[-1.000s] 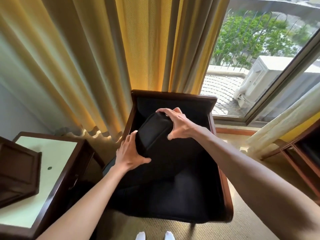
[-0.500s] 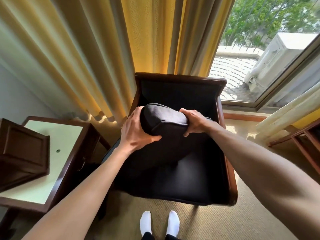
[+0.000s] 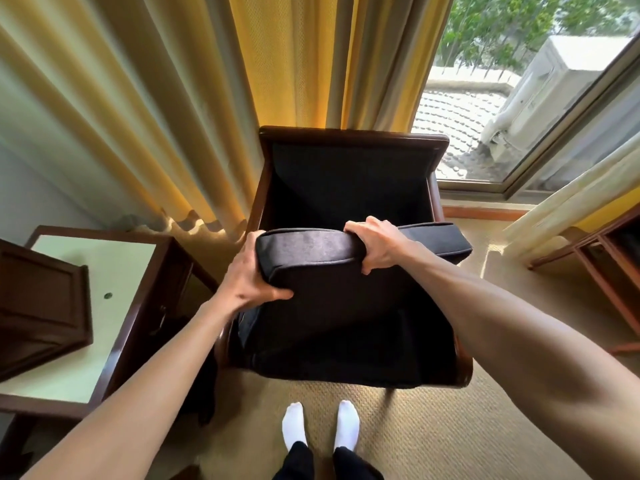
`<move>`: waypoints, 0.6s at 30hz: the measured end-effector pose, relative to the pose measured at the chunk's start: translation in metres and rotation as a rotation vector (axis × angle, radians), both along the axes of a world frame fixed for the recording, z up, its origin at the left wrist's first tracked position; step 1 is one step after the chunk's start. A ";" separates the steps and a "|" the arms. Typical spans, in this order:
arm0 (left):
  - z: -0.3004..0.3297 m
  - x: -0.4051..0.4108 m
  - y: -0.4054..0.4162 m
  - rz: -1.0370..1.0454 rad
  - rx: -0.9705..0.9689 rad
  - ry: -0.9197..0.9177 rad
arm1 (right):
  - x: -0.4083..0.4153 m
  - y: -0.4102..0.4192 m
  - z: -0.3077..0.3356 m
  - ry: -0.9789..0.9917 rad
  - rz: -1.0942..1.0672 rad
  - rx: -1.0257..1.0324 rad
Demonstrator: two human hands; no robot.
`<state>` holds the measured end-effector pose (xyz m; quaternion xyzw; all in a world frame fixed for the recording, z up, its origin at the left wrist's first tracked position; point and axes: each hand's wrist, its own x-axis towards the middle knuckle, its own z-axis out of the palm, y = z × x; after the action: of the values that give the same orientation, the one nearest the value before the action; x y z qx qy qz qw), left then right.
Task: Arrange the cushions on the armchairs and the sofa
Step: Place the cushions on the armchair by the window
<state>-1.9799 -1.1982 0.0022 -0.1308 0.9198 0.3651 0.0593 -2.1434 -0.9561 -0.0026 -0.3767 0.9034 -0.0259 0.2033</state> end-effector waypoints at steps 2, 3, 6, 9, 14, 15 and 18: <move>0.002 -0.008 -0.001 -0.007 -0.070 -0.026 | -0.004 0.000 -0.005 0.004 -0.016 -0.021; 0.007 -0.013 -0.001 -0.001 -0.137 -0.069 | -0.004 -0.001 -0.007 0.003 -0.019 -0.021; 0.022 -0.037 0.012 -0.088 -0.450 -0.159 | 0.001 -0.008 -0.018 0.016 0.018 -0.043; 0.001 -0.043 0.034 -0.273 -0.635 -0.413 | 0.015 -0.011 -0.042 0.011 0.052 -0.043; -0.058 -0.014 0.045 -0.284 -0.627 -0.505 | 0.023 0.013 -0.071 0.145 0.067 0.097; -0.061 -0.013 0.048 -0.291 -0.627 -0.470 | 0.021 0.018 -0.072 0.156 0.060 0.127; -0.065 -0.018 0.058 -0.319 -0.619 -0.365 | 0.017 0.026 -0.074 0.195 0.079 0.167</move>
<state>-1.9976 -1.1405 -0.0628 -0.0608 0.9695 0.0274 0.2357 -2.1260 -0.9302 -0.0770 -0.3945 0.9023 0.0944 0.1460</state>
